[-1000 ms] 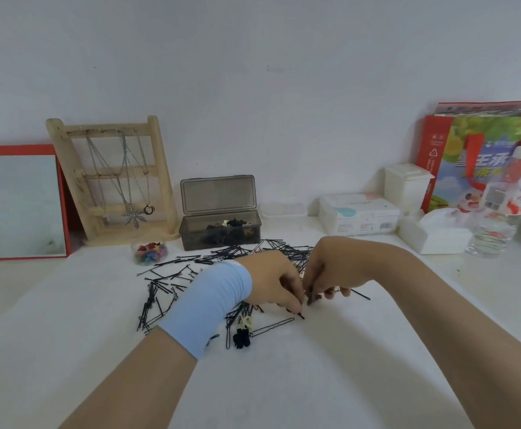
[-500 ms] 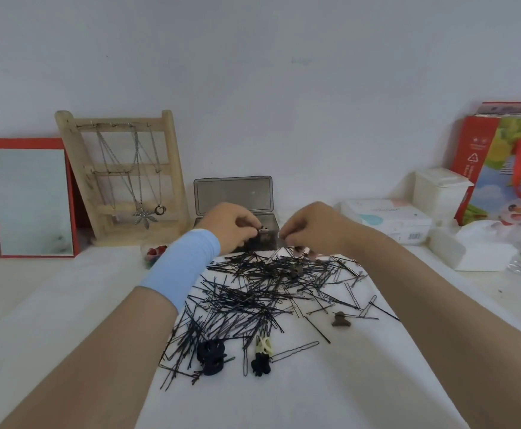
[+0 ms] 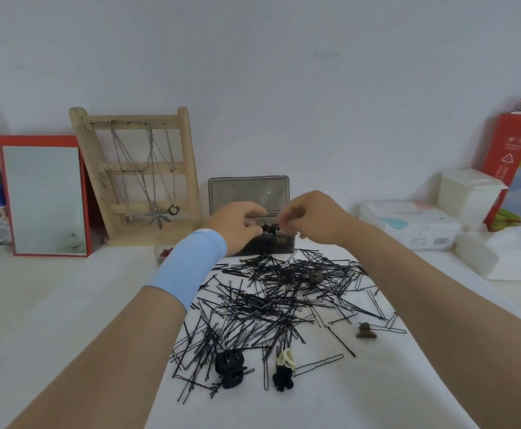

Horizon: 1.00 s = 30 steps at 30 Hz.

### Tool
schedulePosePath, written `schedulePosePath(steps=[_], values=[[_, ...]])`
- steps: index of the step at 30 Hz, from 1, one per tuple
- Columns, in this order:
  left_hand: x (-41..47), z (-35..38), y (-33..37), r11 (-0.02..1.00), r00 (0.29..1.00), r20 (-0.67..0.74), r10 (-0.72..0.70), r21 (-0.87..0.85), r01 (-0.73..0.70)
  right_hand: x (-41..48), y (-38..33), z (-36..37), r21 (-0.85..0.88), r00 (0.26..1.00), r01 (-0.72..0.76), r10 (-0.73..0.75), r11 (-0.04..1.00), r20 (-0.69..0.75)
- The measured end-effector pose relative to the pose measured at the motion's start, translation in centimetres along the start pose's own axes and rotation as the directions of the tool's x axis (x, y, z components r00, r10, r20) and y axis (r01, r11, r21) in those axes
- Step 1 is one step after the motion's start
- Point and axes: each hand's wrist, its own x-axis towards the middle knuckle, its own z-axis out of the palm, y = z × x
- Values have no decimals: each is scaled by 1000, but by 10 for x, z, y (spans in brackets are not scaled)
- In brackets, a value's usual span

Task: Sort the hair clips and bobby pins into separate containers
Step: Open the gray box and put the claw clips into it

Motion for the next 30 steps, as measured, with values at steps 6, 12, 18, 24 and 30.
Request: schedulePosePath(steps=[6, 12, 18, 24, 30], values=[[-32, 19, 39, 994, 946, 310, 93, 34, -108, -35, 8, 2, -498, 952, 21, 134, 867, 274], [-65, 30, 49, 994, 835, 550, 13, 84, -70, -55, 20, 2, -365, 977, -45, 117, 930, 177], [-88, 25, 61, 978, 734, 677, -52, 184, -100, -76, 8, -31, -255, 968, -143, 190, 956, 166], [-100, 27, 69, 959, 736, 672, -78, 254, -129, -109, 3, -45, -439, 831, -259, 430, 861, 353], [-100, 26, 70, 978, 779, 626, -25, 176, -109, -130, 10, -21, -530, 737, -286, 537, 798, 411]])
